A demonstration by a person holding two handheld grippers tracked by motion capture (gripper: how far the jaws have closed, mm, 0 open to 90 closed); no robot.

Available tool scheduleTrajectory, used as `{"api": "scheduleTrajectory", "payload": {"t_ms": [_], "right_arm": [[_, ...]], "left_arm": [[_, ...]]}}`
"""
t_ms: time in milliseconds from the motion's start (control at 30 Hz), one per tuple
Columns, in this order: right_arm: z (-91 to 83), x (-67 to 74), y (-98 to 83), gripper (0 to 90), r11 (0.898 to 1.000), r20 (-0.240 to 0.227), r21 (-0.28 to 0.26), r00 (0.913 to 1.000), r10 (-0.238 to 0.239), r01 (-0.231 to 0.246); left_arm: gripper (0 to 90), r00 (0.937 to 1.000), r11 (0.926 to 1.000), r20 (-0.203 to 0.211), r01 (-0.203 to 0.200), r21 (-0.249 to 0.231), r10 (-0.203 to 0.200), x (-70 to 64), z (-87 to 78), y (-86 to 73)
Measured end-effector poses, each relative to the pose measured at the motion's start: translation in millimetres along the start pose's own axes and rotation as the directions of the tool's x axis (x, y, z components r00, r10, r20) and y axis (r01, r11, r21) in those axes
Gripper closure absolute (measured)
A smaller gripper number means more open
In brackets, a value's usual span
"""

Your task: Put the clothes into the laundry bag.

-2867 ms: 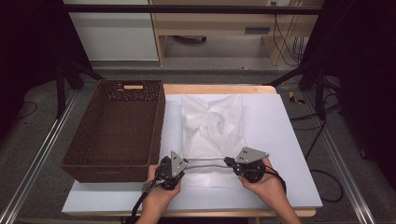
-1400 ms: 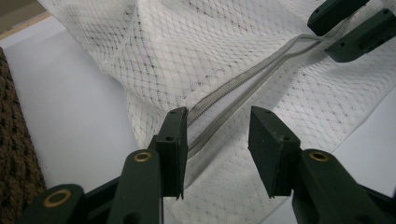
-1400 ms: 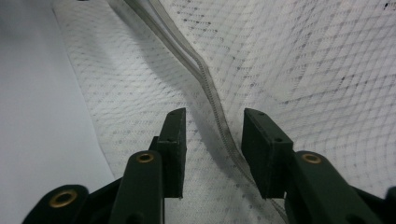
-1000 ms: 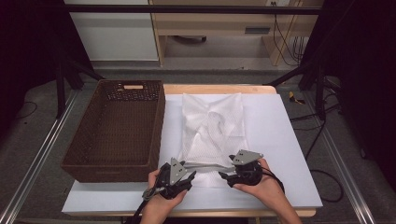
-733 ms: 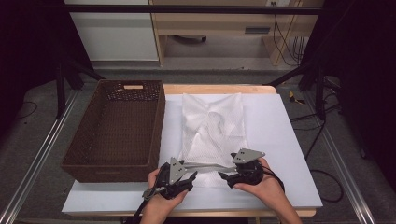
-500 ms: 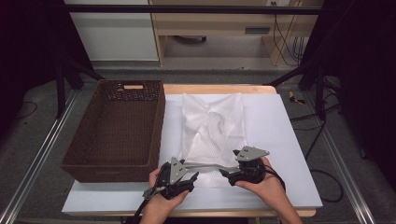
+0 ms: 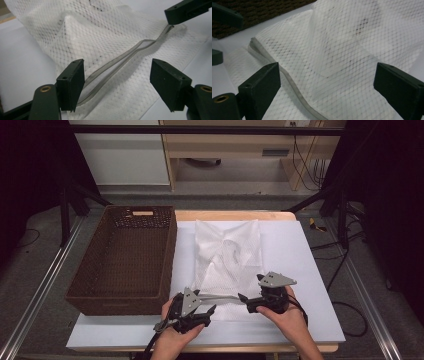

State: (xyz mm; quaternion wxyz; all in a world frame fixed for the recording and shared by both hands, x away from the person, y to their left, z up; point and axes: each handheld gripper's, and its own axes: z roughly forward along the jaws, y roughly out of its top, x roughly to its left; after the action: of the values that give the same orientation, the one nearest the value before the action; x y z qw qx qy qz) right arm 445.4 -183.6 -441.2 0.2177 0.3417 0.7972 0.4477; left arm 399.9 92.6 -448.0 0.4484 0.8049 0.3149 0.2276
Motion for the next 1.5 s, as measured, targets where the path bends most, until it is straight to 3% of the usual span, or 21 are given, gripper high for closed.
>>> {"api": "scheduleTrajectory", "payload": {"t_ms": [333, 667, 1133, 1333, 1500], "right_arm": [[-9.9, -9.6, 3.1, 6.2, 0.996, 0.093, -0.072, 0.9936, 0.064, -0.057], [-26.5, -32.1, 0.3, 6.1, 0.98, 0.18, -0.148, 0.9708, 0.159, -0.133], [-41.8, -60.9, -12.7, 5.9, 0.967, 0.246, -0.166, 0.9413, 0.231, -0.194], [-47.5, -71.6, -18.9, 5.8, 0.963, 0.272, -0.172, 0.929, 0.251, -0.209], [-50.6, -78.1, -23.0, 5.8, 0.96, 0.286, -0.176, 0.9221, 0.261, -0.217]], "left_arm": [[13.6, 0.9975, 0.9986, 0.049, 0.052, -0.013, -0.051, -2.5, -7.6, 11.9], [8.9, 0.9963, 0.9957, 0.048, 0.074, -0.055, -0.071, 2.0, -25.9, 27.0], [8.7, 0.9951, 0.9899, -0.04, 0.086, -0.113, -0.091, 23.3, -49.7, 38.4], [8.4, 0.9912, 0.9856, -0.076, 0.097, -0.138, -0.109, 37.1, -61.5, 41.5], [6.8, 0.9837, 0.9826, -0.127, 0.108, -0.151, -0.128, 50.1, -73.0, 43.4]]}}
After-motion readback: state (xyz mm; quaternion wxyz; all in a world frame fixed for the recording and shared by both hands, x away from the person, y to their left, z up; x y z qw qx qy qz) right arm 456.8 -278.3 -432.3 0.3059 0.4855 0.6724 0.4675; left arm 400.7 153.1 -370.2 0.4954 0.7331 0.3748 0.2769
